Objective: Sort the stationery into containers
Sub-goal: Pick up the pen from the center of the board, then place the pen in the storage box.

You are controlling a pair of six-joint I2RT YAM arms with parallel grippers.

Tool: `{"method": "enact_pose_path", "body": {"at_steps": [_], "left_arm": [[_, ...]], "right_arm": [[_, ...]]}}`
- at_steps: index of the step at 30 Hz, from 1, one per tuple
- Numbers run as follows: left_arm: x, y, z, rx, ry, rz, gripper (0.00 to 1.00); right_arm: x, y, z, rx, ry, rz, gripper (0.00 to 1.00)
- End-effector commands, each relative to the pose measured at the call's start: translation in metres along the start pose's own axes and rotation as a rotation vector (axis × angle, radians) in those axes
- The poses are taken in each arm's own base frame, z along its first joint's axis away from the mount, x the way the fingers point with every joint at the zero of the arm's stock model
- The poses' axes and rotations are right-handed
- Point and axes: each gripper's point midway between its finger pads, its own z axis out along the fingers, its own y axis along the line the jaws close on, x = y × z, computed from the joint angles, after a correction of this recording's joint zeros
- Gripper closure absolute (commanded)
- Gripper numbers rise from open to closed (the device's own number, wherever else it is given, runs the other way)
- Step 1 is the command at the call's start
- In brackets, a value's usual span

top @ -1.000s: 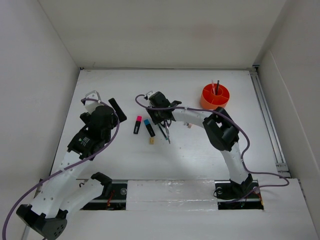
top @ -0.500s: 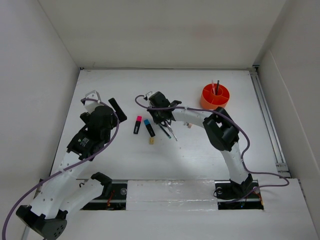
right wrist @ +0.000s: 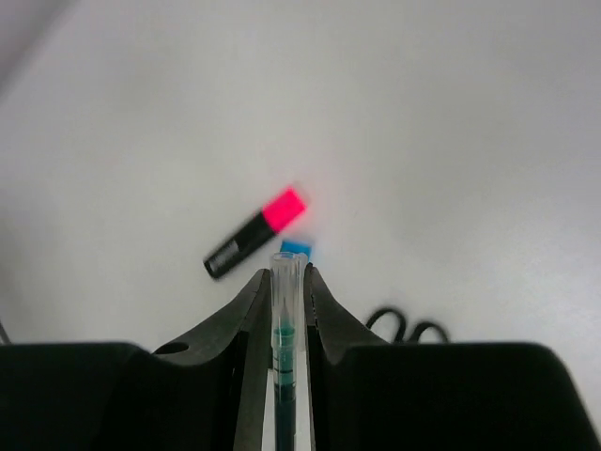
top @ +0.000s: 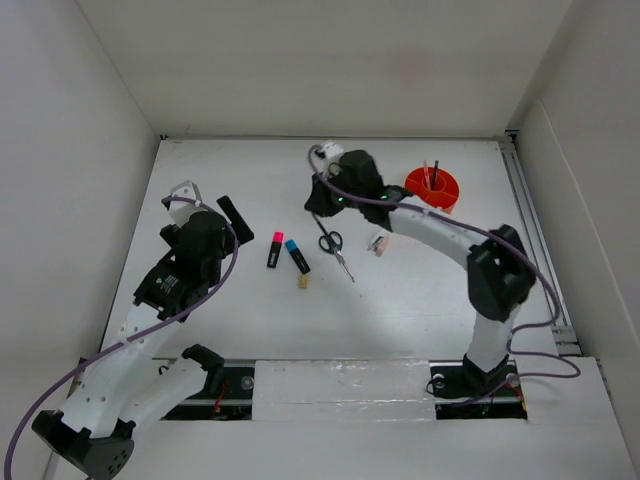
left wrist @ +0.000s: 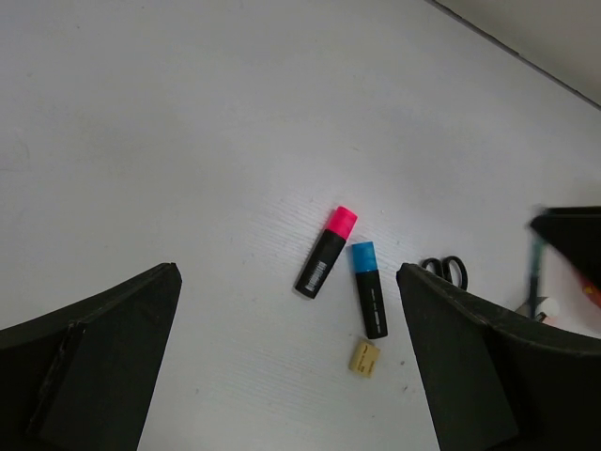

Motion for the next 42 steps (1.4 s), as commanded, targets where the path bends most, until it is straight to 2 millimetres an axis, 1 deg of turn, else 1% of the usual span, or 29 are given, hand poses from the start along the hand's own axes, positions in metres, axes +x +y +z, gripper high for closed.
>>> {"method": "enact_pose_path", "body": {"at_steps": [1, 2, 4, 5, 7, 8, 9, 10, 11, 12, 13, 14, 15, 17, 18, 19, 20, 21, 23, 25, 26, 27, 28, 30, 31, 34, 37, 40, 42], "left_arm": [[-0.018, -0.007, -0.006, 0.029, -0.05, -0.028, 0.0], [-0.02, -0.006, -0.008, 0.033, -0.055, -0.033, 0.0], [-0.02, -0.006, -0.008, 0.033, -0.056, -0.033, 0.0], [-0.02, -0.006, -0.008, 0.033, -0.056, -0.033, 0.0], [-0.02, -0.006, -0.008, 0.033, -0.056, -0.024, 0.0], [-0.02, -0.006, -0.008, 0.033, -0.056, -0.024, 0.0], [-0.019, -0.007, -0.008, 0.041, -0.05, -0.024, 0.0], [-0.021, -0.009, -0.008, 0.045, -0.056, -0.029, 0.0], [-0.021, -0.008, -0.008, 0.045, -0.056, -0.02, 0.0], [-0.017, -0.007, -0.006, 0.04, -0.05, -0.014, 0.0], [-0.017, -0.007, -0.006, 0.04, -0.05, -0.014, 0.0], [-0.016, -0.008, -0.007, 0.049, -0.044, -0.014, 0.0], [-0.016, -0.008, -0.007, 0.049, -0.044, -0.014, 0.0], [-0.018, -0.01, -0.006, 0.054, -0.05, -0.019, 0.0], [-0.017, -0.011, -0.007, 0.062, -0.044, -0.01, 0.0], [-0.017, -0.011, -0.007, 0.062, -0.044, -0.01, 0.0], [-0.015, -0.011, -0.005, 0.058, -0.038, -0.005, 0.0], [-0.016, -0.014, -0.005, 0.07, -0.039, -0.009, 0.0], [-0.013, -0.015, -0.003, 0.072, -0.028, 0.005, 0.0], [-0.012, -0.016, -0.004, 0.08, -0.022, 0.006, 0.0], [-0.012, -0.018, -0.002, 0.081, -0.023, 0.005, 0.0], [-0.012, -0.018, -0.001, 0.08, -0.024, 0.015, 0.0], [-0.011, -0.019, -0.002, 0.088, -0.018, 0.016, 0.0], [-0.01, -0.019, 0.0, 0.083, -0.012, 0.021, 0.0], [-0.011, -0.021, 0.0, 0.088, -0.018, 0.016, 0.0], [-0.008, -0.022, 0.002, 0.092, -0.006, 0.03, 0.0], [-0.006, -0.022, 0.004, 0.087, 0.0, 0.035, 0.0], [-0.005, -0.025, 0.006, 0.095, 0.005, 0.035, 0.0], [-0.005, -0.025, 0.006, 0.095, 0.005, 0.044, 0.0]], "right_arm": [[-0.111, -0.034, -0.08, 0.013, -0.412, 0.015, 1.0], [-0.12, -0.046, -0.095, 0.035, -0.457, 0.014, 1.0], [-0.156, -0.059, -0.148, 0.058, -0.649, 0.001, 1.0], [-0.142, -0.094, -0.162, 0.12, -0.68, 0.033, 1.0], [-0.172, -0.109, -0.225, 0.165, -0.924, 0.033, 1.0], [-0.157, -0.141, -0.24, 0.233, -0.959, 0.064, 1.0], [-0.158, -0.149, -0.256, 0.253, -1.014, 0.069, 1.0], [-0.167, -0.151, -0.276, 0.246, -1.108, 0.049, 1.0], [-0.166, -0.159, -0.286, 0.262, -1.139, 0.047, 1.0], [-0.161, -0.173, -0.298, 0.293, -1.167, 0.048, 1.0], [-0.16, -0.179, -0.303, 0.303, -1.196, 0.052, 1.0], [-0.163, -0.182, -0.313, 0.315, -1.251, 0.042, 1.0], [-0.162, -0.192, -0.326, 0.361, -1.294, 0.047, 1.0], [-0.159, -0.205, -0.327, 0.397, -1.306, 0.064, 1.0], [-0.158, -0.214, -0.334, 0.437, -1.326, 0.081, 1.0], [-0.159, -0.22, -0.335, 0.463, -1.331, 0.083, 1.0], [-0.154, -0.233, -0.334, 0.502, -1.324, 0.093, 1.0], [-0.156, -0.235, -0.334, 0.511, -1.327, 0.076, 1.0], [-0.15, -0.254, -0.337, 0.561, -1.319, 0.082, 1.0], [-0.145, -0.264, -0.332, 0.584, -1.299, 0.084, 1.0], [-0.146, -0.267, -0.331, 0.591, -1.295, 0.077, 1.0], [-0.139, -0.277, -0.324, 0.619, -1.271, 0.089, 1.0], [-0.139, -0.279, -0.322, 0.626, -1.266, 0.082, 1.0], [-0.131, -0.292, -0.317, 0.65, -1.253, 0.098, 1.0], [-0.13, -0.297, -0.319, 0.654, -1.255, 0.093, 1.0], [-0.127, -0.303, -0.311, 0.649, -1.242, 0.095, 1.0], [-0.126, -0.31, -0.311, 0.659, -1.24, 0.098, 1.0], [-0.12, -0.316, -0.301, 0.655, -1.22, 0.104, 1.0], [-0.111, -0.324, -0.291, 0.662, -1.195, 0.12, 1.0]]}}
